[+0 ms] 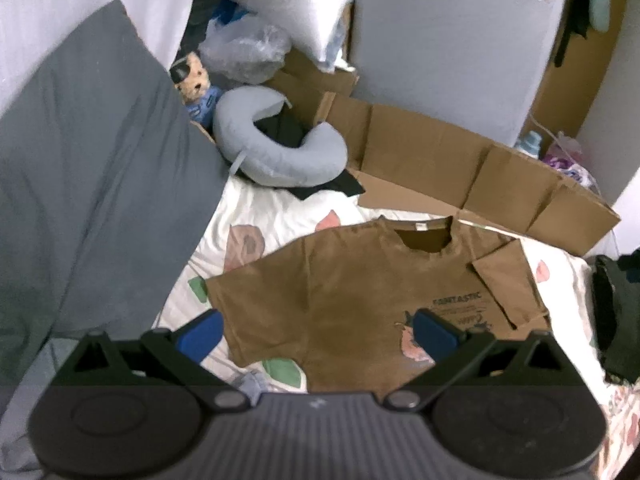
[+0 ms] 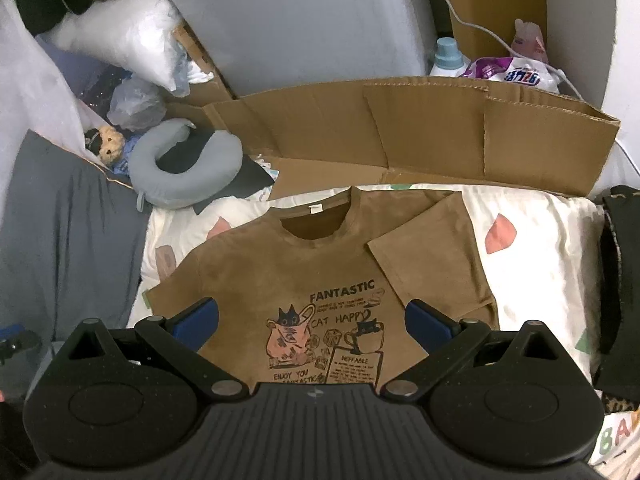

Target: Fold clothes

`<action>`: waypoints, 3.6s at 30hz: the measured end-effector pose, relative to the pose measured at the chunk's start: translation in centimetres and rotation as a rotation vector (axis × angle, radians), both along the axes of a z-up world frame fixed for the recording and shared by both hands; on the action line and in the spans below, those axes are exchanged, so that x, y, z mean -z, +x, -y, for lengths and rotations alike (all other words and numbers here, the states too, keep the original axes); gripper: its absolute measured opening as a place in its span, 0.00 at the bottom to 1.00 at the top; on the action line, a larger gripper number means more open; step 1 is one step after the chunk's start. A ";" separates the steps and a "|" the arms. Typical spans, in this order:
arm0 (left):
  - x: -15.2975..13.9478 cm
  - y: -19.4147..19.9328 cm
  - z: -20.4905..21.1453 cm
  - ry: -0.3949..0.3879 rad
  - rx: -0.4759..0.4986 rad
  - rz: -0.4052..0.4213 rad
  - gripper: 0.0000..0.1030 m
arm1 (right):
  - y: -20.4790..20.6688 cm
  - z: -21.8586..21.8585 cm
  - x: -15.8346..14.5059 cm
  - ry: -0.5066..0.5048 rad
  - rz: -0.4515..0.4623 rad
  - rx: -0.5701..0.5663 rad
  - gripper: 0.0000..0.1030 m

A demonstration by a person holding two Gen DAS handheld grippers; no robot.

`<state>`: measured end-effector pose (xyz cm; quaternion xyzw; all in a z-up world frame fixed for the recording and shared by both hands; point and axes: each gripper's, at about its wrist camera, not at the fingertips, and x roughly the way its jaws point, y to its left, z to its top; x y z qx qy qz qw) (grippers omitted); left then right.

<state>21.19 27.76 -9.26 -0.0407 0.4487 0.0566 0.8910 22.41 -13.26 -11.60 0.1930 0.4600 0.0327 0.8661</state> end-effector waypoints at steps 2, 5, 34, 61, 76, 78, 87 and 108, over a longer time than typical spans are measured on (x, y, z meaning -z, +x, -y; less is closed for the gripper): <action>1.3 0.4 -0.5 0.000 -0.014 0.000 0.99 | 0.1 -1.0 1.3 -0.012 0.003 0.004 0.99; 3.2 0.9 -1.2 0.001 -0.035 0.001 0.99 | 0.2 -2.2 3.5 0.000 -0.003 0.010 0.99; 23.2 2.4 -8.7 -0.021 -0.204 0.022 0.40 | 2.2 -15.7 20.8 0.042 -0.040 -0.080 0.99; 29.8 4.1 -10.3 -0.059 -0.233 -0.011 0.36 | 1.7 -19.3 25.9 0.049 -0.099 -0.161 0.99; 30.0 4.5 -11.5 -0.212 -0.379 -0.075 0.31 | 1.4 -20.0 26.9 0.078 -0.127 -0.172 0.99; 30.1 4.4 -11.9 -0.257 -0.410 -0.075 0.28 | 1.6 -20.4 26.9 0.079 -0.117 -0.183 0.99; 28.0 3.8 -13.1 -0.366 -0.436 0.004 0.08 | 2.9 -22.5 27.2 0.094 -0.086 -0.239 0.96; 24.0 3.5 -13.0 -0.398 -0.295 0.093 0.08 | 7.5 -27.7 30.4 0.333 -0.107 -0.237 0.17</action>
